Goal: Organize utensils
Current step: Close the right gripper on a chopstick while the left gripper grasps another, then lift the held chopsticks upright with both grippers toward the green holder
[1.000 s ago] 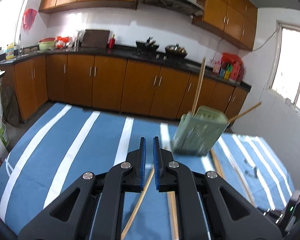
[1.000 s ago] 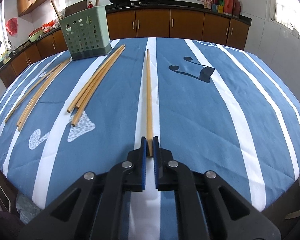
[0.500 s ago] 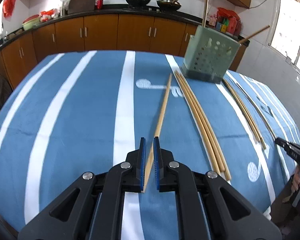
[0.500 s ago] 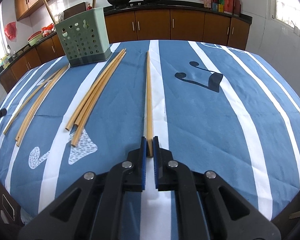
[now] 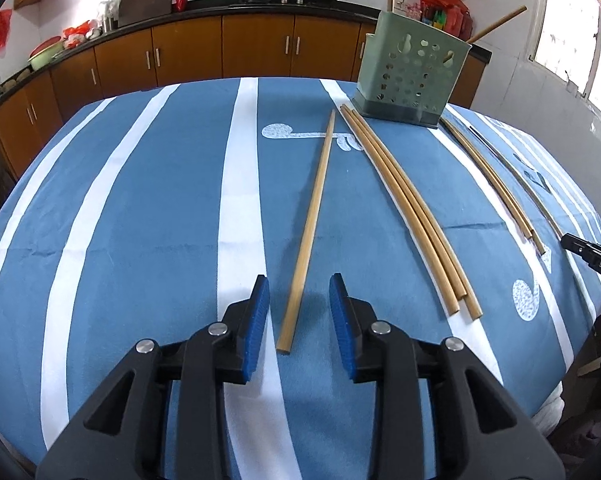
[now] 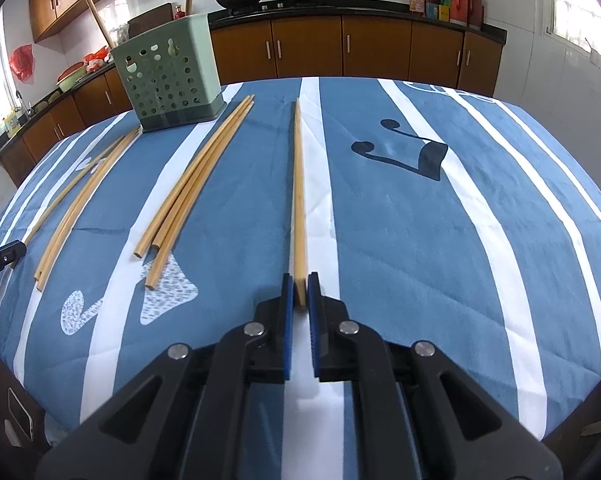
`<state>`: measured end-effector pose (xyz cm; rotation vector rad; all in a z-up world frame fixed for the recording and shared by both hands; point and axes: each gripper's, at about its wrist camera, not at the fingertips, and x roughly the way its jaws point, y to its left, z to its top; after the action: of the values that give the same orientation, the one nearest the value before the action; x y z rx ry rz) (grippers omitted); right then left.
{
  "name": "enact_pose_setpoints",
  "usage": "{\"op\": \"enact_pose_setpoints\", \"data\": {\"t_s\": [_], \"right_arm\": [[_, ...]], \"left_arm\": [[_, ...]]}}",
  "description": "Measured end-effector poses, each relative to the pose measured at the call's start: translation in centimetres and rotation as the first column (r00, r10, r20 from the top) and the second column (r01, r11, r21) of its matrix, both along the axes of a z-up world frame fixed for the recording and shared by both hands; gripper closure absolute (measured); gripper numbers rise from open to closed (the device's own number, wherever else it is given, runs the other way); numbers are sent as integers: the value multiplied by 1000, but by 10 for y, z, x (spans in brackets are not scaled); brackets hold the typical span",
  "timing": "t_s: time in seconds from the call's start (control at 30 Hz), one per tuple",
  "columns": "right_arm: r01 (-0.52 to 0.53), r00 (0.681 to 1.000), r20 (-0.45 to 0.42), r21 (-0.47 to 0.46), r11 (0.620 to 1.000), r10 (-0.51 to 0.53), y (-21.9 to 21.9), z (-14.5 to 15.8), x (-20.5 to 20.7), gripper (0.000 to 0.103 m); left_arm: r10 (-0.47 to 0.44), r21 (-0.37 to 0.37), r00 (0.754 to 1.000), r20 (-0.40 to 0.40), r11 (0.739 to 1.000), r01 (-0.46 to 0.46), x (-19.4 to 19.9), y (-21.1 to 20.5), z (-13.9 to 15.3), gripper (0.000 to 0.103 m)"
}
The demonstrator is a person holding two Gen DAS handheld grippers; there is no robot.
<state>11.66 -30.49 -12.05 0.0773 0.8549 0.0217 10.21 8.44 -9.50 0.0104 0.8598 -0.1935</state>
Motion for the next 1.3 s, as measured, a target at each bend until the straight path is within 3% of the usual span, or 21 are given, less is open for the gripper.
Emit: {"op": "enact_pose_setpoints", "data": {"t_s": [0.13,0.33,0.67,0.9,1.3], "right_arm": [[-6,1000,11,-15,1000,6,2,-1,-5,95],[-1,1000,15,-10,1000,1,2,-1,-5,95],[13,999,42,4,1000,-13,-2,6,-6,96],[41,987,156,29,999,-45,-15,42,-13,96],[85,932,346,76,994,-106,-27,102,-14,96]], "left_arm": [[11,15,1000,13,1000,-11,-6,0,-1,89],[4,62,999,32,998,-6,-17,-10,-2,90],[0,75,1000,14,997,-1,-19,-16,2,96],[4,12,992,124,1000,-6,-21,-17,43,96],[78,-113,948,309,993,-45,-14,-8,111,96]]}}
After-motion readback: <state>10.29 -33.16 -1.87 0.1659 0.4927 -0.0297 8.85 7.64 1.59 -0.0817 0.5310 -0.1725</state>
